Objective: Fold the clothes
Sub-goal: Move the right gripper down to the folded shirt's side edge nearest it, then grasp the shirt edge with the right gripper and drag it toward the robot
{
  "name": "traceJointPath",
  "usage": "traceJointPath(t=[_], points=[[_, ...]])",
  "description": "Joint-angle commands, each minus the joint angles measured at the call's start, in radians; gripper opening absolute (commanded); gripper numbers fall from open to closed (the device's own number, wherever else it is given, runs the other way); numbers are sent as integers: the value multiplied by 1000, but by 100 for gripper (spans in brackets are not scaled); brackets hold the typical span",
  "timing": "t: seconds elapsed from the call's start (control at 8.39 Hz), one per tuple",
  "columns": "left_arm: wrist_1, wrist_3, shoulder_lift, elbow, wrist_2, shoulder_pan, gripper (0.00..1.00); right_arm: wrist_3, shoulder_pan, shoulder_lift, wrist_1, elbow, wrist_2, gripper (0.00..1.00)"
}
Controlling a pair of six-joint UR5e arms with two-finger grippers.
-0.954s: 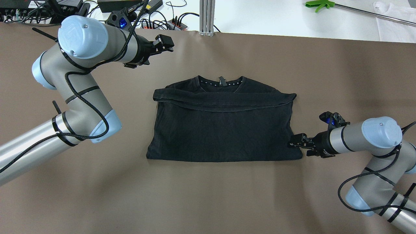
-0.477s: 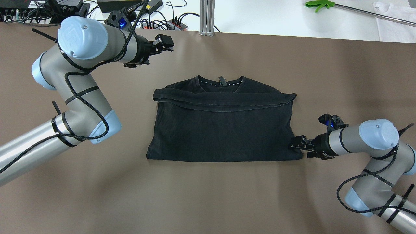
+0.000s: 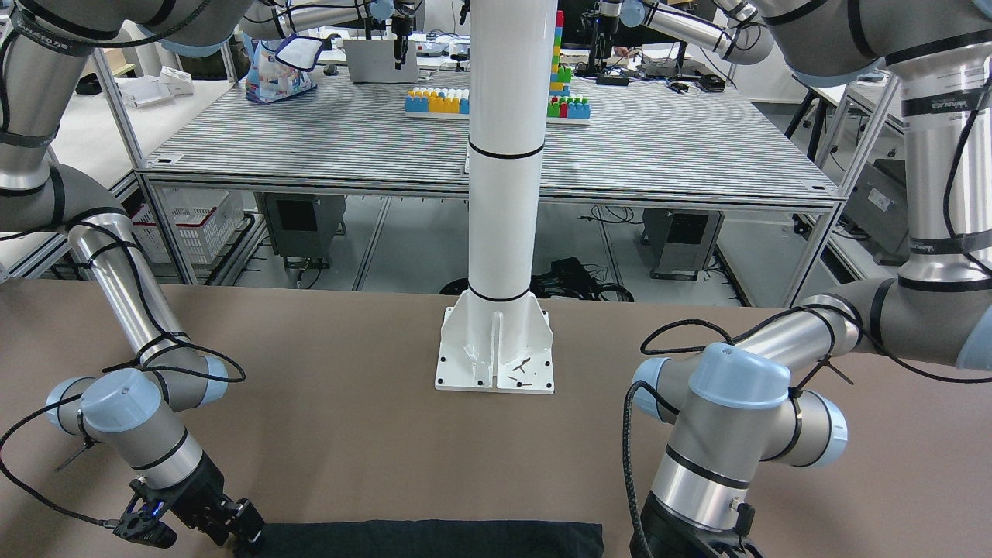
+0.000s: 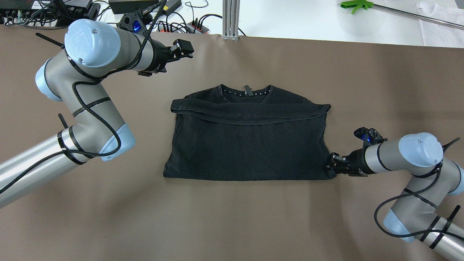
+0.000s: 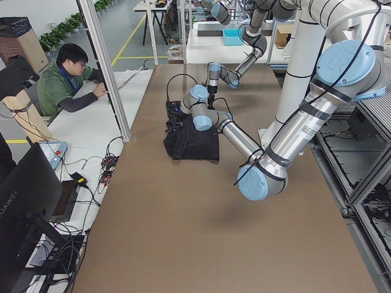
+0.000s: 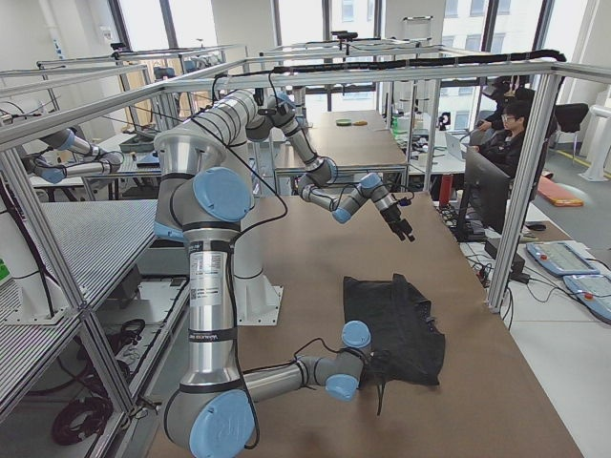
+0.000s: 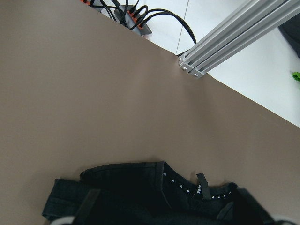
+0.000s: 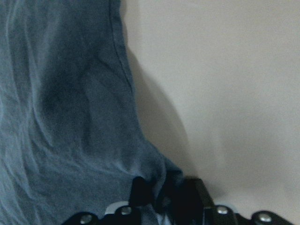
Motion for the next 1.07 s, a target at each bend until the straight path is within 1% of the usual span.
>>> traceJointPath(t=[0.0,0.12,0.24,0.36,0.48,0.6,0.95], points=[[1,4,1,3,0,0,100,0,-19,5,0,10,3,8],[1,4,-1,3,0,0,100,0,-17,6,0,18,15,0],[1,6,-1,3,0,0,100,0,-17,5,-1,44,24,0],[1,7,-3,3,0,-3,100,1,-17,0,-5,86,81,0],[1,7,-3,3,0,-5,100,6,-14,-9,-5,139,156,0],[2,7,-3,3,2,-6,100,64,-25,-16,-2,169,185,0],[1,9,5,3,3,-9,100,99,-169,-27,-1,277,247,0]])
